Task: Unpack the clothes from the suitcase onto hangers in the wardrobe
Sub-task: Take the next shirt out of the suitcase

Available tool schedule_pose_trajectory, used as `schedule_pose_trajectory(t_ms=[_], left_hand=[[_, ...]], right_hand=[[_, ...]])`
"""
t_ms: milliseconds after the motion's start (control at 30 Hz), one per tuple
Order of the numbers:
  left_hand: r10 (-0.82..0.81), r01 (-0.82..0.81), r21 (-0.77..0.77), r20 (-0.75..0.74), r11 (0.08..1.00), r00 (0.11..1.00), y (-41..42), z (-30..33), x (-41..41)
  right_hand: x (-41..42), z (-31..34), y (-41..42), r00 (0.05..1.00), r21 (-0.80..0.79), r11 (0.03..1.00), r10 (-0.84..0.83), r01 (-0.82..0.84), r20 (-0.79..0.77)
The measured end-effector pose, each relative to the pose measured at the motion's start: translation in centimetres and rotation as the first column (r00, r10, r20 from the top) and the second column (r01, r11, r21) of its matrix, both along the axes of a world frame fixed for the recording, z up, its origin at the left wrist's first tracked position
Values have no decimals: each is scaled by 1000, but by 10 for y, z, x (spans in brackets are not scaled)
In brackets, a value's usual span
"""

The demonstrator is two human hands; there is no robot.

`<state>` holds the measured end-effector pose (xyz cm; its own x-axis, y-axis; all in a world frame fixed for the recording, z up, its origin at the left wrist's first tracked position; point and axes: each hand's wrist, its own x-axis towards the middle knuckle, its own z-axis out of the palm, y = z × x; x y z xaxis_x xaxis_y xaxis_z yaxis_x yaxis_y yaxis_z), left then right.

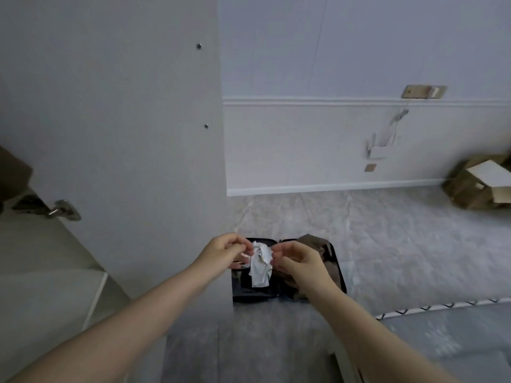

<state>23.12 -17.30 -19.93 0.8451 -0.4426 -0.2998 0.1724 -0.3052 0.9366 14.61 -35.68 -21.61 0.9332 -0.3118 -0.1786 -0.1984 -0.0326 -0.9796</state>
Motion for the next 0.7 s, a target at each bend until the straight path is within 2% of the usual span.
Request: schedule_pose_trajectory(t_ms=[200, 367, 533, 700], left_hand=[[-44, 46, 25, -78, 999, 996, -66, -19, -13], [51, -47, 31, -143, 998, 988, -100, -30, -2], [149, -150, 4, -125, 989, 981, -129, -45, 35], [126, -130, -36, -111, 991, 986, -164, -61, 96]], right_hand=[[-28, -10, -62, 994, 67, 992, -99, 103, -51], [-24, -18, -91, 985, 139, 978, -139, 153, -106], [9, -20, -121, 981, 95, 982, -153, 164, -117], [65, -23, -147, 976, 84, 979, -172, 184, -135]])
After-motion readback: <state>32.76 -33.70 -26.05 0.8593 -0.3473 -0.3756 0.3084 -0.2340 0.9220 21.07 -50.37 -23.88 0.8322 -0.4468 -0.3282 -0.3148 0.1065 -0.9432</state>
